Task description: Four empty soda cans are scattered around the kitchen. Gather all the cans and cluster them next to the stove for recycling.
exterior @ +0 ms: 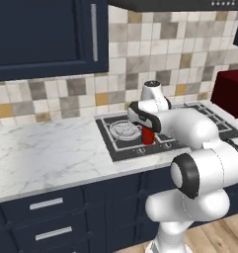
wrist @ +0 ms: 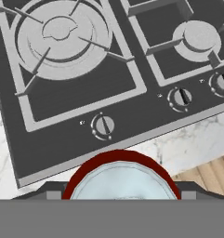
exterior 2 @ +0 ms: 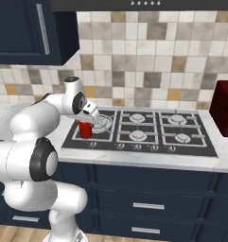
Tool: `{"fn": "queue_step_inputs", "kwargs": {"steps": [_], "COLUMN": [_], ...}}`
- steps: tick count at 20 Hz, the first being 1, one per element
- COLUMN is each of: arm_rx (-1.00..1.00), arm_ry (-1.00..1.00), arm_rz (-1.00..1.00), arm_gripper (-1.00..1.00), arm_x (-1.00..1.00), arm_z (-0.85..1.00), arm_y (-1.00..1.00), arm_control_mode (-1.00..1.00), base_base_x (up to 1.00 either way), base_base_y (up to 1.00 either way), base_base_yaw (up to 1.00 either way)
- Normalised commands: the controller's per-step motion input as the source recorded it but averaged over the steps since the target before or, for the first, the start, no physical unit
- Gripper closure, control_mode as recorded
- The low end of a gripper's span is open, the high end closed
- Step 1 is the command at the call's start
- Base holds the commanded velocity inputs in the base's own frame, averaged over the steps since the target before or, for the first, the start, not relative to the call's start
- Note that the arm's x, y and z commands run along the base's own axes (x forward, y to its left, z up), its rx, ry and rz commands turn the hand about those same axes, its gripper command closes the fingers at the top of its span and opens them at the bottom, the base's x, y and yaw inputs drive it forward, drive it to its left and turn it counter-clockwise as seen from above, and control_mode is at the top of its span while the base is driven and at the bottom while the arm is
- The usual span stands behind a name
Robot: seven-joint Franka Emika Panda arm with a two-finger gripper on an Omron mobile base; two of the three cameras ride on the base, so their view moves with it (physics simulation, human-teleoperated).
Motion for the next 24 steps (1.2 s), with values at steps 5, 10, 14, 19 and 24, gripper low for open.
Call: {"fn": "queue_step_inputs", "kwargs": {"steps": [5, 10, 14, 19, 24], "arm_rx": [0.00, 0.00, 0.00, 0.00, 0.00], "arm_ry": [0.00, 0.00, 0.00, 0.00, 0.00], "arm_rz": [0.00, 0.00, 0.00, 0.00, 0.00], "arm_gripper": [1.00, 1.00, 1.00, 1.00, 1.00], "arm_x": [0.00, 0.00, 0.00, 0.00, 0.00], "arm_z": [0.00, 0.00, 0.00, 0.00, 0.00], "arm_y": [0.00, 0.00, 0.00, 0.00, 0.00], "arm_control_mode": [1.00, 1.00, 1.00, 1.00, 1.00], "base_base_x": [0.11, 0.14, 0.17, 0.38, 0.11], "base_base_y": [0.68, 0.64, 0.62, 0.40, 0.06], "base_base_yaw": [-0.01, -0.01, 0.00, 0.00, 0.00]}}
